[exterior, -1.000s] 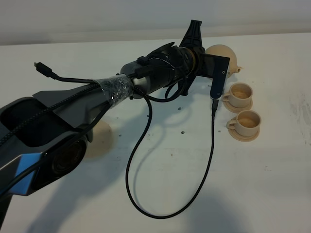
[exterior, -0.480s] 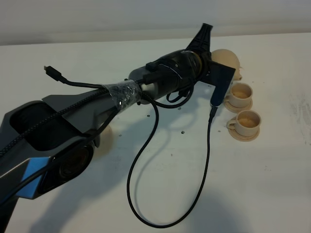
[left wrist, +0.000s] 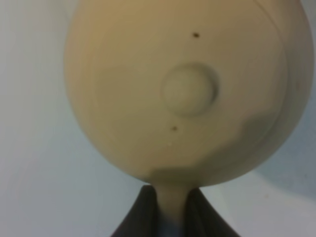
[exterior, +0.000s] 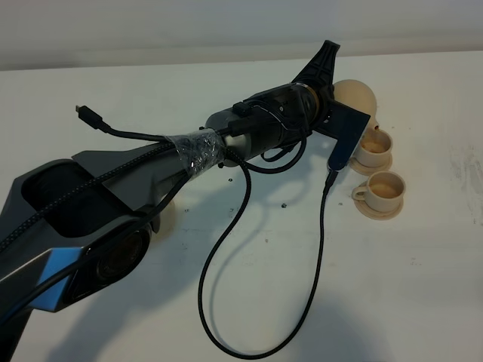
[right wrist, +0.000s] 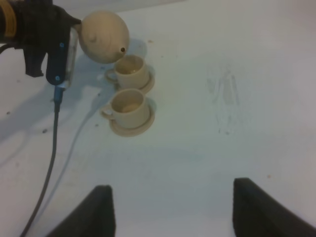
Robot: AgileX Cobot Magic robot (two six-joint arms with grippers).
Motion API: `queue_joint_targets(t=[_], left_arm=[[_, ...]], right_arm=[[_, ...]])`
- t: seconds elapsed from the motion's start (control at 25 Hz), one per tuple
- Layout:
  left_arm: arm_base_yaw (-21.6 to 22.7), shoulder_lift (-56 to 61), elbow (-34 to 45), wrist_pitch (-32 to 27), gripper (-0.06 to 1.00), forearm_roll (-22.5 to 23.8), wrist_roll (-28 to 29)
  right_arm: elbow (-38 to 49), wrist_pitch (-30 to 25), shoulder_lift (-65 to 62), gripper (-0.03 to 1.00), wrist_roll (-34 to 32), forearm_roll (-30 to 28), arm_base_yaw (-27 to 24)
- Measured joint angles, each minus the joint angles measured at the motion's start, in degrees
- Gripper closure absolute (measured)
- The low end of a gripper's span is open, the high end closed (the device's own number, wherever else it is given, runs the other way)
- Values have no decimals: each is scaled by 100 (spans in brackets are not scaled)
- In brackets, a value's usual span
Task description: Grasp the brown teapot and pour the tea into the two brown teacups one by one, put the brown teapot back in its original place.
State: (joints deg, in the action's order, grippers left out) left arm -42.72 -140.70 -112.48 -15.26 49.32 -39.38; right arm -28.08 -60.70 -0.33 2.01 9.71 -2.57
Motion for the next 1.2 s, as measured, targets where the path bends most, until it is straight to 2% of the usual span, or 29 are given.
queue_joint_targets(t=[0.44, 0.84, 1.2], left_arm=[[-14, -5, -5, -10, 84, 351, 32], [-15, -5, -5, -62, 84, 1399, 794], [-26, -5, -5, 145, 84, 1460, 857]], right_arm=[[0, 0, 0, 43, 0, 0, 0], [0, 0, 0, 43, 0, 0, 0], [0, 0, 0, 43, 0, 0, 0]])
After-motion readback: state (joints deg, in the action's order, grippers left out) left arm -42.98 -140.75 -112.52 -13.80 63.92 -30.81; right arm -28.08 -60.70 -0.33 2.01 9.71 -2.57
